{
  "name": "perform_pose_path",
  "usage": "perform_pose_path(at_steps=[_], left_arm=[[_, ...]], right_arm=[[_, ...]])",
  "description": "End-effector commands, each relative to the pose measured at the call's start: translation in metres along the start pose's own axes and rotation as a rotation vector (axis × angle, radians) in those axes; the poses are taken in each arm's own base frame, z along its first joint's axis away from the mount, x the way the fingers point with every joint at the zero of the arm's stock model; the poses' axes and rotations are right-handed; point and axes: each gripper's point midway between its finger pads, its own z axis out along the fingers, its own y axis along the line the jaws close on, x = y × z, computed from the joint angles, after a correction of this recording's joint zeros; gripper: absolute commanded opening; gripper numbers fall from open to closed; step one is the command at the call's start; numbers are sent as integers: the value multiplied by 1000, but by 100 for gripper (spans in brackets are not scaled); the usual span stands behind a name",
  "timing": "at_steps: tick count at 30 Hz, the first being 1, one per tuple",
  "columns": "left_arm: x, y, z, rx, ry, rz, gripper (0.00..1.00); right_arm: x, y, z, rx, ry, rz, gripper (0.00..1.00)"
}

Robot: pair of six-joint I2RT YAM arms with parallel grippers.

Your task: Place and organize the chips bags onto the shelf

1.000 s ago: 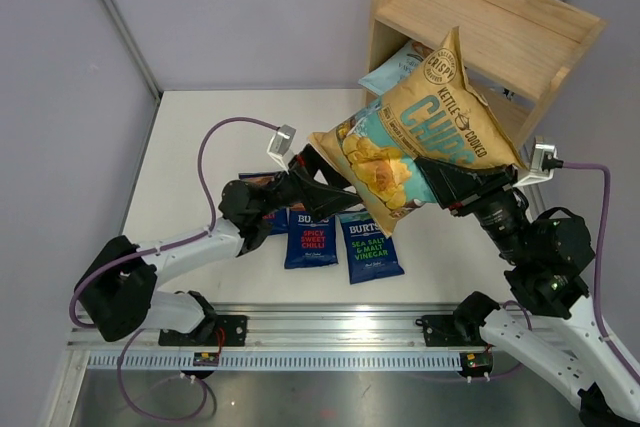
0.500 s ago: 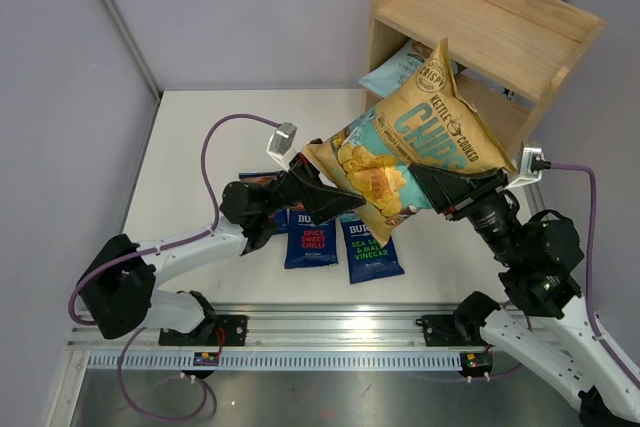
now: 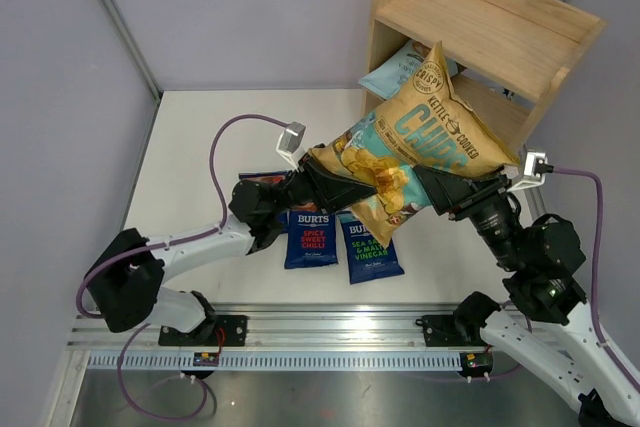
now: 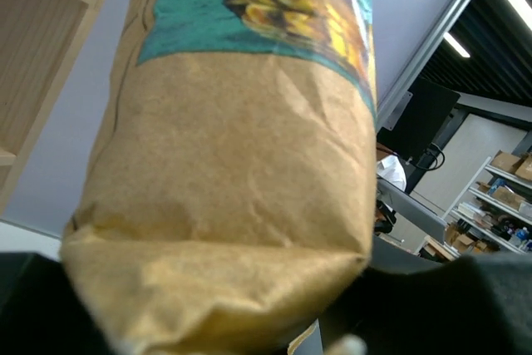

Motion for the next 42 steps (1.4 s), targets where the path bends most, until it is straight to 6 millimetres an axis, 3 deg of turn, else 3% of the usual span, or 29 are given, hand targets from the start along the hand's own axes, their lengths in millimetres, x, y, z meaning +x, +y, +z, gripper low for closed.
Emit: perform_pose_path(at_steps=[1, 2, 3, 4, 6, 7, 17, 23, 28, 33, 42], left_arm=[[-50, -63, -2, 252, -241, 158, 28], [-49, -56, -4, 225, -253, 139, 27], [-48, -50, -5, 205, -261, 126, 26], [-48, -44, -6, 188, -268, 114, 25], [-45, -29, -8, 132, -283, 81, 24], [-44, -22, -9, 108, -286, 65, 24], [-15, 76, -8, -232, -259, -150, 19], [-13, 92, 9, -313, -234, -163, 15], [0, 119, 22, -490, -162, -167, 15], [4, 141, 21, -608, -169, -205, 15], [9, 143, 55, -625, -126, -221, 15]], right_arm=[[-33, -15, -11, 151, -105, -52, 70], [-43, -15, -15, 177, -126, -85, 78], [-48, -19, -19, 212, -132, -107, 99], [-49, -32, -24, 289, -127, -133, 100], [-65, -35, -34, 353, -153, -192, 99], [-70, -48, -44, 435, -162, -219, 100], [-132, -40, -113, 552, -350, -307, 100], [-139, -39, -126, 573, -365, -317, 99], [-143, -40, -133, 589, -382, -315, 100], [-146, -39, -139, 591, -393, -312, 99], [-152, -35, -150, 585, -417, -301, 99]])
